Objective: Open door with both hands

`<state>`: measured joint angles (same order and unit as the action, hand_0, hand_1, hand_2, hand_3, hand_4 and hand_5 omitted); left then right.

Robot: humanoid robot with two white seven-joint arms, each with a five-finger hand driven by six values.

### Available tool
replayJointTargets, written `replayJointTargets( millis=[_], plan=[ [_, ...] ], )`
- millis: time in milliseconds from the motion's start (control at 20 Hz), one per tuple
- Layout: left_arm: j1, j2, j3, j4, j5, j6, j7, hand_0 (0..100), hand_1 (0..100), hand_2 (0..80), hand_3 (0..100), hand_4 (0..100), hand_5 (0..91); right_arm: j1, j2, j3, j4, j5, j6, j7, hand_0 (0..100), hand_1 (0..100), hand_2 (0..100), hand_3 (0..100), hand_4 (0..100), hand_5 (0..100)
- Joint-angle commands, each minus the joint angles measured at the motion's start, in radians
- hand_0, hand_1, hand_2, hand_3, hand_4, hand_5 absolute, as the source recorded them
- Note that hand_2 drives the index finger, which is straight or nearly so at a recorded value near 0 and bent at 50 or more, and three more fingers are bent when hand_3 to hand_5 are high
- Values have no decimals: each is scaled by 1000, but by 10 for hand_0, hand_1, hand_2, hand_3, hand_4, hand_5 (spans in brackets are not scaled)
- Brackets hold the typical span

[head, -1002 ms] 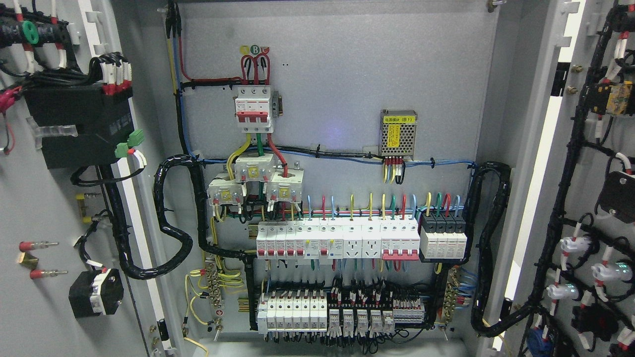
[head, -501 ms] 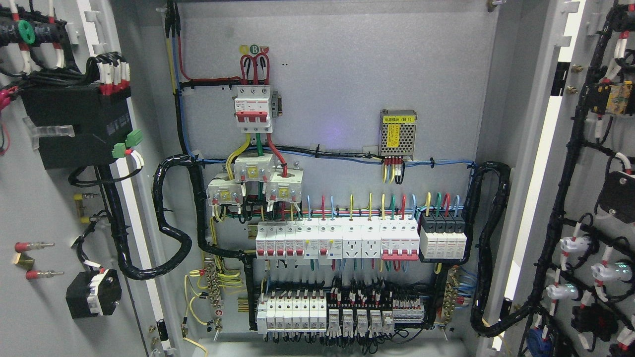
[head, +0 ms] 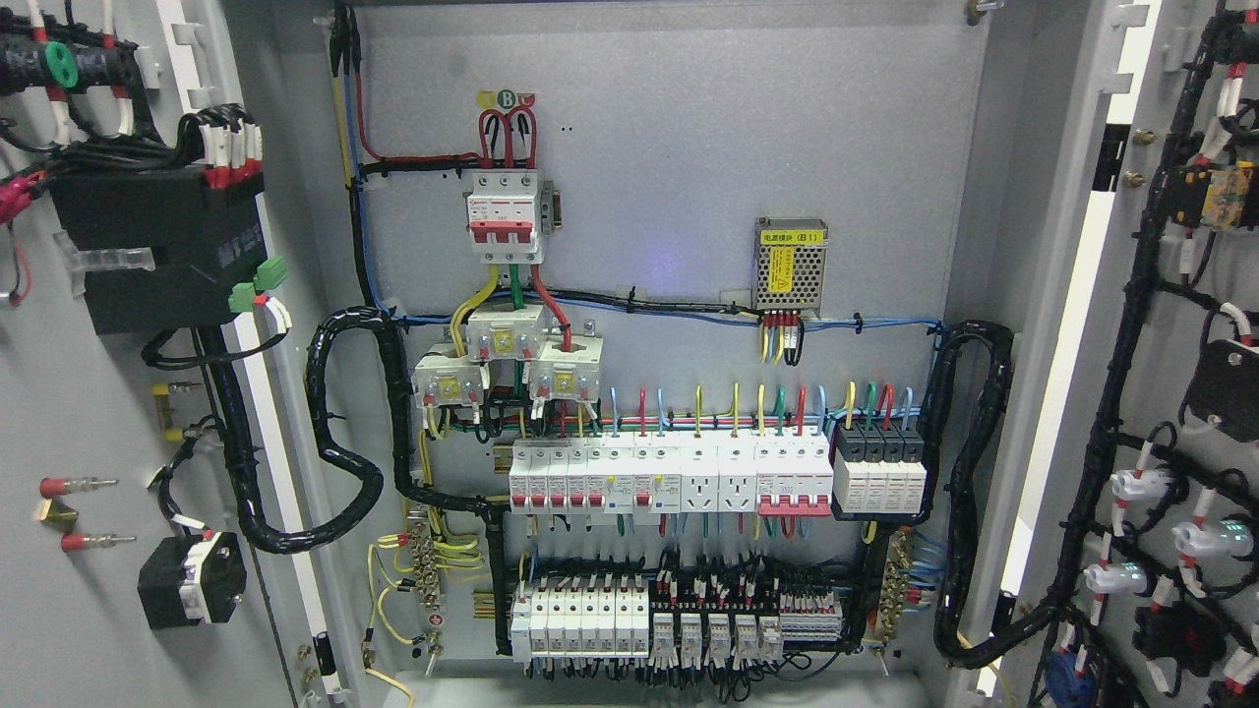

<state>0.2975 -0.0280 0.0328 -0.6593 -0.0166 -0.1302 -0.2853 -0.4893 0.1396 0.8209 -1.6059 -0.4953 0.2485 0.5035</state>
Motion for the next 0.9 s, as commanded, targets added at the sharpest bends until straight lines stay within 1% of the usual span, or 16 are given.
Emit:
replayJointTargets(
  millis=[0,150,250,401,451,551,601,701,751,851],
  plan=[
    [84,43,-146,-452,84,6,3,0,0,0,0,30,0,5,-34,-114,43,0,-1,-11,106,0,0,0,0,0],
    [121,68,-183,-560,96,6,3,0,0,0,0,31,0,9,-52,-158,46,1,-3,-14,106,0,0,0,0,0],
    [153,91,-201,-632,105,4,3,0,0,0,0,31,0,14,-70,-193,50,1,-5,-16,106,0,0,0,0,0],
    [196,117,-223,-729,119,3,3,0,0,0,0,31,0,46,-112,-242,55,18,-8,-20,106,0,0,0,0,0],
    [210,122,-234,-759,119,0,3,0,0,0,0,31,0,60,-126,-268,51,41,-12,-34,106,0,0,0,0,0],
    [230,131,-252,-818,125,-3,3,0,0,0,0,30,0,121,-150,-333,40,69,-41,-54,106,0,0,0,0,0],
    [239,132,-257,-848,125,-3,3,0,0,0,0,30,0,155,-163,-360,29,73,-64,-57,106,0,0,0,0,0],
    [247,140,-261,-902,125,-5,3,0,0,0,0,30,0,201,-193,-379,6,76,-127,-68,106,0,0,0,0,0],
    [247,143,-269,-925,125,-6,3,0,0,0,0,30,0,221,-213,-381,-12,76,-158,-88,106,0,0,0,0,0],
    [246,145,-274,-962,125,-8,3,0,0,0,0,30,0,260,-247,-387,-44,76,-208,-140,106,0,0,0,0,0]
  ],
)
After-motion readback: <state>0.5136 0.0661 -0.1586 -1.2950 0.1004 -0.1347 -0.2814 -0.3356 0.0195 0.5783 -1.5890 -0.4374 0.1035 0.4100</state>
